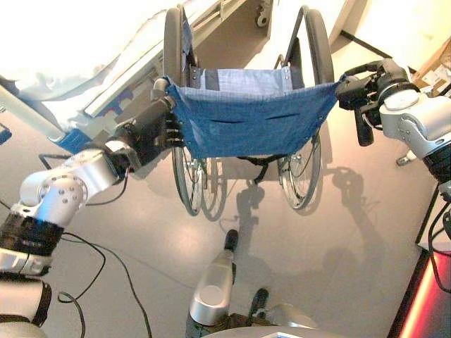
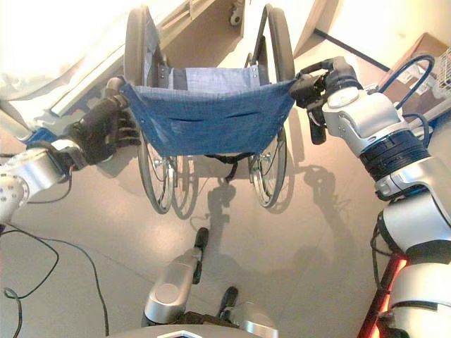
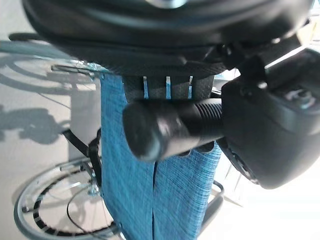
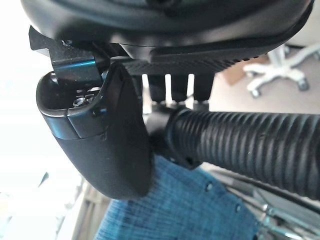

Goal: Push the wheelchair next to the bed

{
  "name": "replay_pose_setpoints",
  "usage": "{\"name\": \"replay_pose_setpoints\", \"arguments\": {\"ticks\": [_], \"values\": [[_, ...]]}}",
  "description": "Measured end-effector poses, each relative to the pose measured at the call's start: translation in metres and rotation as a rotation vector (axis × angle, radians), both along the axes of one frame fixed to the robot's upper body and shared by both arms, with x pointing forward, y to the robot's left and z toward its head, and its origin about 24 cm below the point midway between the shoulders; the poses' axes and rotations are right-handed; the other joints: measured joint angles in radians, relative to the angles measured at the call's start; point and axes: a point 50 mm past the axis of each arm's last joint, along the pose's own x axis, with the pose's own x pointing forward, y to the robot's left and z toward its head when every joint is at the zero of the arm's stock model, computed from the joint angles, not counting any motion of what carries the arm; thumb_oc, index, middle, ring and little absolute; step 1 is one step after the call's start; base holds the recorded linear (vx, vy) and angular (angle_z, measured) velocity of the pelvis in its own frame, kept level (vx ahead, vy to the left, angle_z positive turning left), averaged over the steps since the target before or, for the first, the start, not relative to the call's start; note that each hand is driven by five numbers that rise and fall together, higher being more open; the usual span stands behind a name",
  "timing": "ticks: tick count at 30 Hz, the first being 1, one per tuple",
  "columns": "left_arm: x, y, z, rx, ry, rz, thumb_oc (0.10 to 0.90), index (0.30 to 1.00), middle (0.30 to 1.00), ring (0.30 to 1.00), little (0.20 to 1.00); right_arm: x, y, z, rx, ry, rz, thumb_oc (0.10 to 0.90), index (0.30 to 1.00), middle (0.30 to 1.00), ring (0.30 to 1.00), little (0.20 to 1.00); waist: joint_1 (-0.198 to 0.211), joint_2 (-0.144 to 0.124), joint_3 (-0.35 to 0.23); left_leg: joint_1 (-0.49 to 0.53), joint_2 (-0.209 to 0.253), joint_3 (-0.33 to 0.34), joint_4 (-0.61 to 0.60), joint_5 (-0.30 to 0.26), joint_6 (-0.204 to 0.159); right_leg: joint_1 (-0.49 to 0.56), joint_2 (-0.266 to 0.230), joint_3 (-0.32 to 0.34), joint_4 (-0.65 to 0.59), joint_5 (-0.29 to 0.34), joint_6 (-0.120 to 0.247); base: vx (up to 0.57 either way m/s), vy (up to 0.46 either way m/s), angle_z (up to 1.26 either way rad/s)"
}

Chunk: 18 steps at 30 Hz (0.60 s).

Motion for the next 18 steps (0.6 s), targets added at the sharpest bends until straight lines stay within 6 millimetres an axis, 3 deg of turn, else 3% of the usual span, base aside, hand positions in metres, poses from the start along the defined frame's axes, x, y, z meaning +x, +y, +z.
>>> {"name": "replay_pose_setpoints", "arguments": {"ticks": [3,9,18], "values": [[0.008,0.0,0.015,0.017,-0.035,0.001,0.4,0.3,0.3,0.3,0.3,-0.002,-0.002,0.011,0.053,-0.026,0.005,0.4,0.3,0.3,0.3,0.3,-0.004,-0.006,0.001,0.0,-0.032,-0.001,-0.001,-0.008,0.038,0.0,-0.027,-0.008,0.002,-0.008,0.014,0.09,0.191,0.06],[0.012,-0.002,0.03,0.045,-0.089,0.003,0.4,0.3,0.3,0.3,0.3,-0.008,-0.005,0.024,0.082,-0.061,0.018,0.4,0.3,0.3,0.3,0.3,-0.009,-0.01,0.001,0.004,-0.05,-0.015,0.013,-0.047,0.098,-0.03,-0.05,-0.026,0.082,-0.011,0.02,0.08,0.165,0.06],[0.011,0.0,0.031,0.091,-0.09,0.039,0.4,0.3,0.3,0.3,0.3,-0.019,-0.002,0.013,0.124,-0.068,0.05,0.4,0.3,0.3,0.3,0.3,-0.004,-0.013,0.001,0.061,-0.05,0.01,-0.025,-0.065,0.12,-0.094,-0.098,-0.035,0.261,-0.007,0.029,0.09,0.12,-0.09]]}}
